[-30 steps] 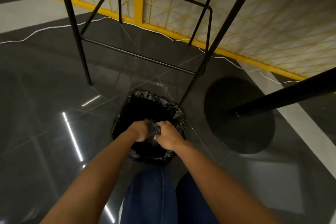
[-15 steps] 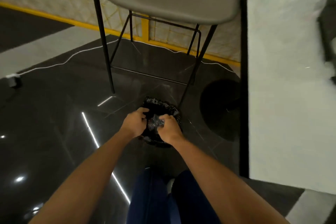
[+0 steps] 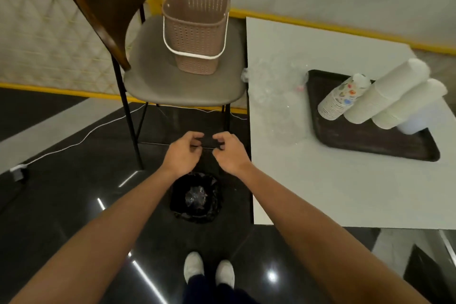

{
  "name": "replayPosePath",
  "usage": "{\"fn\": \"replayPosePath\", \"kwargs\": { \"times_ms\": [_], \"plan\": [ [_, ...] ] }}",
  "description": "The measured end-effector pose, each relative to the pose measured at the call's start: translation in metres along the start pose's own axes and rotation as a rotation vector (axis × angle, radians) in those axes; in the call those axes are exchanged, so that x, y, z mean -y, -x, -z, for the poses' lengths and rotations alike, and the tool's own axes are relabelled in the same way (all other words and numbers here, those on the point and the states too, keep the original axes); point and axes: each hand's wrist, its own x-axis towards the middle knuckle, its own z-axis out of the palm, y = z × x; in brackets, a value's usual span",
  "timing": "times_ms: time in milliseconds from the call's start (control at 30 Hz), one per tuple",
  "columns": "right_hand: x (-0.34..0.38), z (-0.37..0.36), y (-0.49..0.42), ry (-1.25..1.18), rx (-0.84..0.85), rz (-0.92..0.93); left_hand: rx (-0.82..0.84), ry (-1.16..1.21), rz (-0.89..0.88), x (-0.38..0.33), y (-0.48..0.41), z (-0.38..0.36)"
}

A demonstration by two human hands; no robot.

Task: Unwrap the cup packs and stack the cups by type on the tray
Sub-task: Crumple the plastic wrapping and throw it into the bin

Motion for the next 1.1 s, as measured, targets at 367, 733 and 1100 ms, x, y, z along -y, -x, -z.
{"fn": "replayPosePath", "kwargs": {
  "times_ms": [367,733,1100],
  "plan": [
    [-0.011,0.113,-0.001,-0.019,-0.349,0.020,0.027,0.039,-0.232,-0.103,-0.050,-0.027],
    [-0.046,0.179,-0.058,0.041,-0.397,-0.064,-0.056,0.168,-0.065,-0.148,-0.127,-0.069],
    [-0.069,0.163,-0.081,0.062,-0.151,-0.181,0.061,0.309,0.090,-0.149,-0.149,-0.084]
  ]
}}
